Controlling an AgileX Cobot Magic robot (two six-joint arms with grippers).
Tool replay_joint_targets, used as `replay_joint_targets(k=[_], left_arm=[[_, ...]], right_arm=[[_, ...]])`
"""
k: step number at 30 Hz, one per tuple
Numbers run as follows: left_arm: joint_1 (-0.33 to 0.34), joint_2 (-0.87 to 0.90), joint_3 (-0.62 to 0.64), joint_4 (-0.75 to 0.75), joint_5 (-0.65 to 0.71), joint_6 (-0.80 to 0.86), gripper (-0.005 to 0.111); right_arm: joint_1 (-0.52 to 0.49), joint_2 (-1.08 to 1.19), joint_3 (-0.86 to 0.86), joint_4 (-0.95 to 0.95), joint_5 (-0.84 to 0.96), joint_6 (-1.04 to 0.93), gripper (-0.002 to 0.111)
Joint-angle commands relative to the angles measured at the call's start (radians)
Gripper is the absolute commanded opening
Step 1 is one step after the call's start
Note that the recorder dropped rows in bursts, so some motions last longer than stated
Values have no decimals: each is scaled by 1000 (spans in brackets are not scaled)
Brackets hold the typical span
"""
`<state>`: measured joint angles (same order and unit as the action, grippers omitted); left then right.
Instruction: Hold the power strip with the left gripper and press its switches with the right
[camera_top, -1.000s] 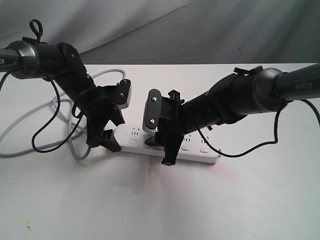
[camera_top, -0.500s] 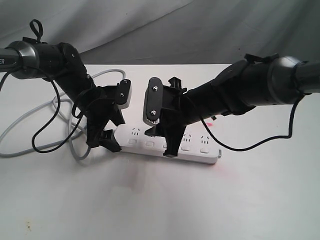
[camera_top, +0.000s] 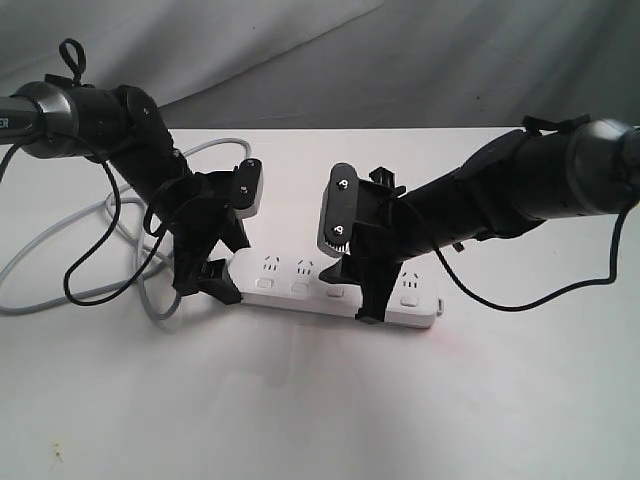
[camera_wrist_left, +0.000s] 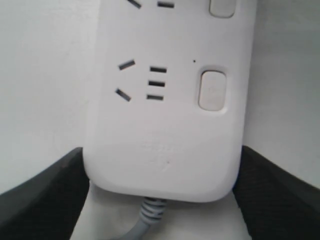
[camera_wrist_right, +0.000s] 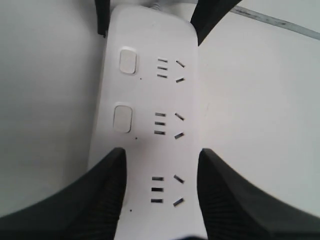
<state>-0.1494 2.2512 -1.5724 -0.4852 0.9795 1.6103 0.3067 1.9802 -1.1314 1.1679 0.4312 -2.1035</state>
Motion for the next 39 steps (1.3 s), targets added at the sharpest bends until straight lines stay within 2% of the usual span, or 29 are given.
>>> replay_joint_targets(k=[1, 39], left_arm=[[0, -2, -4, -7, 11, -3, 51], [0, -2, -4, -7, 11, -8, 51]], right_arm=[[-6, 6, 6, -4, 6, 2, 43], [-17, 76, 30, -45, -36, -9, 43]])
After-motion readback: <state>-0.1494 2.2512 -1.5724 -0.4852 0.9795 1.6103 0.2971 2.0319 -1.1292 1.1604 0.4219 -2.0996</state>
